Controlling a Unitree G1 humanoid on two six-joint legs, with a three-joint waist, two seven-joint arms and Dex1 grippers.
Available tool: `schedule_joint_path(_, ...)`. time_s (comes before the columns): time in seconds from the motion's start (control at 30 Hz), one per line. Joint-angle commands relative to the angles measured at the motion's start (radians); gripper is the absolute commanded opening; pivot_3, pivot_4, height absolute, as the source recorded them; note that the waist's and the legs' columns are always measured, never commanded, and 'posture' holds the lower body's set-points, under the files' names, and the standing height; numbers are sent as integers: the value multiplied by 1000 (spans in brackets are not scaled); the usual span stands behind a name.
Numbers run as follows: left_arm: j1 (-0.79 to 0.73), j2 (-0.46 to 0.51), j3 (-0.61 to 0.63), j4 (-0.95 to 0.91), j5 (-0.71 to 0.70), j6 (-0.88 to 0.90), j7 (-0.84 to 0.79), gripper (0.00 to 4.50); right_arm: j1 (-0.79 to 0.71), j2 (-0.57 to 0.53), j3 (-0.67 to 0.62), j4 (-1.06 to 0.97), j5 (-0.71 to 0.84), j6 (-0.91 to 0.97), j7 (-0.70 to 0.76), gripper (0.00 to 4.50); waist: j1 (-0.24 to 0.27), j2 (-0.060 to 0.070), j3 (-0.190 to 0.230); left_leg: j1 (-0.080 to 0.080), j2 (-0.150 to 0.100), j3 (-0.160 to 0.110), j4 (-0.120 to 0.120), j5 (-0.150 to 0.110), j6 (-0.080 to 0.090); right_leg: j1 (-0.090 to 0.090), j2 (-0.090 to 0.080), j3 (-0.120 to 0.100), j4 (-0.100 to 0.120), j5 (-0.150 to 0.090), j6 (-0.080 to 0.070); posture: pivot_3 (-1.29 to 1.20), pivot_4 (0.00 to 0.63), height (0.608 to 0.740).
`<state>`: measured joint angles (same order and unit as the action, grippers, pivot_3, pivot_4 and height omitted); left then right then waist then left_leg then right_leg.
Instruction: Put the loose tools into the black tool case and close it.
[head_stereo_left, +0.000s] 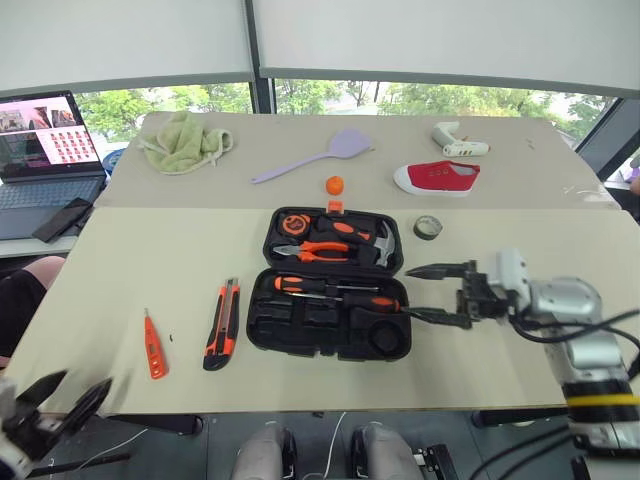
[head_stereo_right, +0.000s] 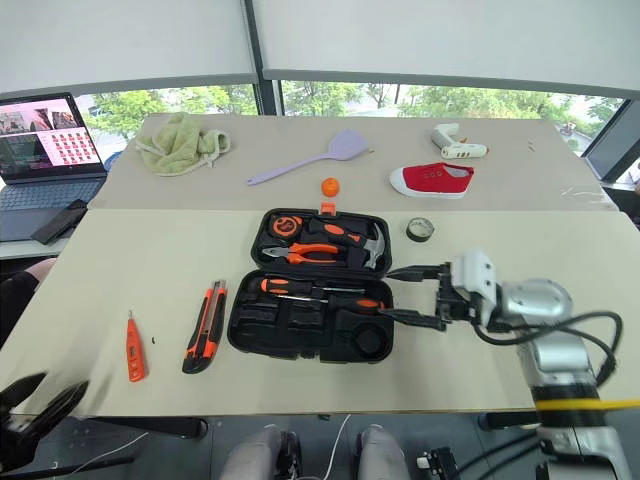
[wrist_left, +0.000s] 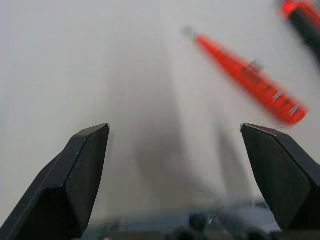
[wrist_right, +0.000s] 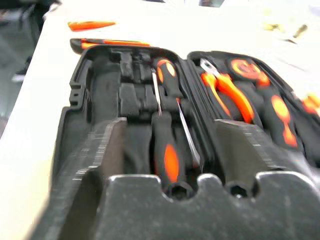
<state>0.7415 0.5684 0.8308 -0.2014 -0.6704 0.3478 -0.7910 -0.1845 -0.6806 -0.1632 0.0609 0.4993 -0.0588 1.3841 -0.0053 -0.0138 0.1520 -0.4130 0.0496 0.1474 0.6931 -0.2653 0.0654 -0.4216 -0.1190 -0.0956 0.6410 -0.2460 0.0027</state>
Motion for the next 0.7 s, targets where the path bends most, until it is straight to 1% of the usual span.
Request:
schedule_joint_path(0.03,50,-15,70,-25,-32,50,24,4500,91,-35,-76,61,37,-71,81,4103,2,-1,0,0,0,0,0,0,0,0,-3,0,0,0,0,0,150,740)
schedule_joint_path(0.07,54,-11,73,-49,-40,83,45,4500,100,-32,-81,75,36,-92,91,4306,3,-1,0,1,0,0,0,0,0,1,-3,0,0,0,0,0,150,740)
schedule_joint_path(0.17,26,8,71,-135,-90,156,91,4500,101,-15,-82,63,56,-109,91,4306,2,-1,0,1,0,0,0,0,0,0,-4,0,0,-2,-3,0,150,740)
schedule_joint_path(0.33,-77,60,73,-315,-354,464,365,4500,79,29,-52,-82,123,-55,50,4306,5,-1,0,1,0,-2,0,1,-1,1,-5,2,2,0,-2,0,150,740)
schedule_joint_path(0.37,-105,67,58,-346,-427,517,447,4500,70,38,-42,-111,132,-41,39,4306,3,-1,0,2,0,-2,0,1,-1,1,-6,2,2,0,-1,0,150,740)
schedule_joint_path(0.43,-165,86,14,-394,-527,593,584,4500,49,52,-18,-153,139,-27,28,4306,2,-1,0,2,0,-2,0,1,-1,3,-7,5,1,0,-1,0,150,740)
schedule_joint_path(0.47,-193,97,-12,-410,-545,628,649,4500,36,58,-7,-167,143,-15,21,4306,2,-1,0,2,0,-2,0,1,-2,3,-7,5,2,0,-1,0,150,740)
schedule_joint_path(0.57,-277,114,-84,-414,-555,721,863,4500,0,73,19,-178,140,-5,18,4306,2,-1,0,3,-1,-2,0,6,-10,8,-6,5,2,0,-1,0,150,740)
schedule_joint_path(0.63,-362,69,-161,-414,-573,731,989,4500,-14,76,28,-161,133,-10,27,4306,4,-1,0,6,-1,-2,-1,6,-10,11,-4,4,2,0,-1,0,150,740)
schedule_joint_path(0.7,-415,37,-220,-398,-577,767,1105,4500,-13,73,27,-142,129,-18,43,4306,8,-1,1,8,-1,-2,-1,6,-10,13,-5,4,1,0,-1,0,150,740)
